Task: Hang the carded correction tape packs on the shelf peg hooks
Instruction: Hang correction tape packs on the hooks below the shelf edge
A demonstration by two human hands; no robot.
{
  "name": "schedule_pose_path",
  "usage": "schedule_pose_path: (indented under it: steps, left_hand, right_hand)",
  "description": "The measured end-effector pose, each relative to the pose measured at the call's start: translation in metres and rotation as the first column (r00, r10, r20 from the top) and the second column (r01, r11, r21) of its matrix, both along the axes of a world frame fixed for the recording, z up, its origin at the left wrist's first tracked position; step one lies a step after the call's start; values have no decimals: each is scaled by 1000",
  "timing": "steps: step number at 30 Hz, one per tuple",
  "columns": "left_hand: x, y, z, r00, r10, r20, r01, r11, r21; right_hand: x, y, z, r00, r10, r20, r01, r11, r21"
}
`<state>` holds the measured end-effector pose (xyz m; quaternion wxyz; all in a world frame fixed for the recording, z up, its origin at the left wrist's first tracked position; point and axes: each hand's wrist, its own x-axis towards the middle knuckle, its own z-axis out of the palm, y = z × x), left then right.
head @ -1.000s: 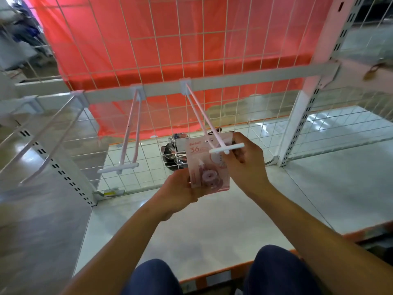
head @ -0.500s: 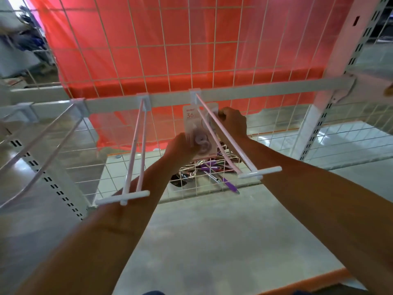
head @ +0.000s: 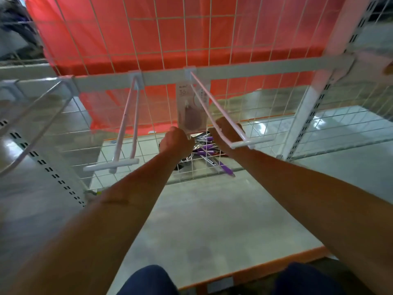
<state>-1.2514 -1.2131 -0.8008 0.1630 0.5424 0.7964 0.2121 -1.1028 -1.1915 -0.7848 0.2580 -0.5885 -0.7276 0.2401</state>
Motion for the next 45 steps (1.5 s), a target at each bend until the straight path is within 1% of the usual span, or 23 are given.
schedule_pose_path:
  steps: [1, 2, 4, 5, 8, 10, 13, 15, 17, 20, 22, 26, 28, 30, 32, 33, 36, 38, 39, 40, 42, 44, 45]
  left_hand:
    - [3, -4, -5, 1000, 16, -2, -16, 1000, -10]
    - [8, -9, -9, 1000, 23, 3, -23, 999, -23]
    - [19, -19, -20, 1000, 0, -21, -1, 999, -35]
    - [25, -23, -27, 999, -25, -46, 23, 999, -41]
    - [42, -36, -50, 985, -134, -109, 127, 990, -68]
    - [53, -44, -65, 969, -202, -140, 188, 977, -105]
    - [72, -59, -88, 952, -259, -162, 231, 958, -171]
    - [85, -70, -104, 942, -292, -168, 260, 947, -190]
    - [98, -86, -117, 938, -308, -160, 280, 944, -174]
    - [117, -115, -139, 947, -300, -118, 294, 953, -71]
    - [128, -139, -159, 928, -359, -105, 357, 933, -36]
    - [143, -179, -196, 848, -525, -68, 518, 850, -102]
    - [149, -191, -209, 821, -564, -88, 554, 824, -120]
    - [152, -199, -219, 826, -558, -85, 547, 828, -123]
    - [154, -205, -230, 837, -541, -77, 528, 837, -139]
    - [154, -208, -236, 835, -544, -80, 529, 835, -152]
    - [161, -222, -256, 835, -547, -48, 529, 825, -198]
    - [165, -230, -268, 865, -501, -16, 482, 841, -247]
    - [166, -233, -274, 880, -476, 3, 456, 842, -289]
    - [167, -235, -280, 889, -458, 27, 437, 829, -348]
    - [166, -240, -291, 899, -428, 88, 411, 761, -502]
    - [163, -244, -299, 918, -361, 164, 379, 677, -631]
    - [161, -246, -302, 925, -327, 191, 366, 642, -674]
  right_hand:
    - [6, -9, -9, 1000, -8, -1, 7, 1000, -28]
    - [9, -17, -19, 1000, -10, 20, 10, 1000, -15]
    - [12, -26, -43, 992, 9, 124, -14, 999, 40]
    - [14, -29, -55, 986, 17, 164, -26, 998, 56]
    - [25, -45, -85, 964, 38, 264, -48, 998, 34]
    - [33, -56, -104, 955, 28, 295, -33, 999, 13]
    - [47, -71, -130, 946, 27, 323, -16, 999, -38]
    - [58, -84, -148, 943, 19, 332, 0, 998, -56]
    - [69, -102, -164, 947, -17, 320, 41, 997, -67]
    - [82, -139, -191, 968, -119, 220, 138, 988, -73]
    - [89, -167, -212, 961, -202, 189, 222, 970, -94]
    - [99, -207, -264, 935, -294, 197, 335, 913, -232]
    - [99, -215, -279, 929, -276, 246, 338, 905, -260]
    - [98, -220, -287, 919, -297, 261, 368, 882, -294]
    - [98, -227, -296, 905, -345, 248, 416, 838, -353]
    - [99, -230, -299, 892, -385, 238, 451, 801, -394]
    - [102, -241, -321, 883, -344, 320, 463, 752, -470]
    - [102, -248, -331, 852, -410, 326, 524, 669, -527]
    - [102, -251, -335, 833, -439, 337, 552, 608, -571]
    - [104, -253, -338, 825, -442, 351, 559, 559, -612]
    - [109, -259, -345, 851, -388, 355, 515, 479, -711]
    - [111, -266, -346, 886, -365, 287, 429, 406, -807]
    - [111, -269, -348, 888, -377, 263, 407, 378, -832]
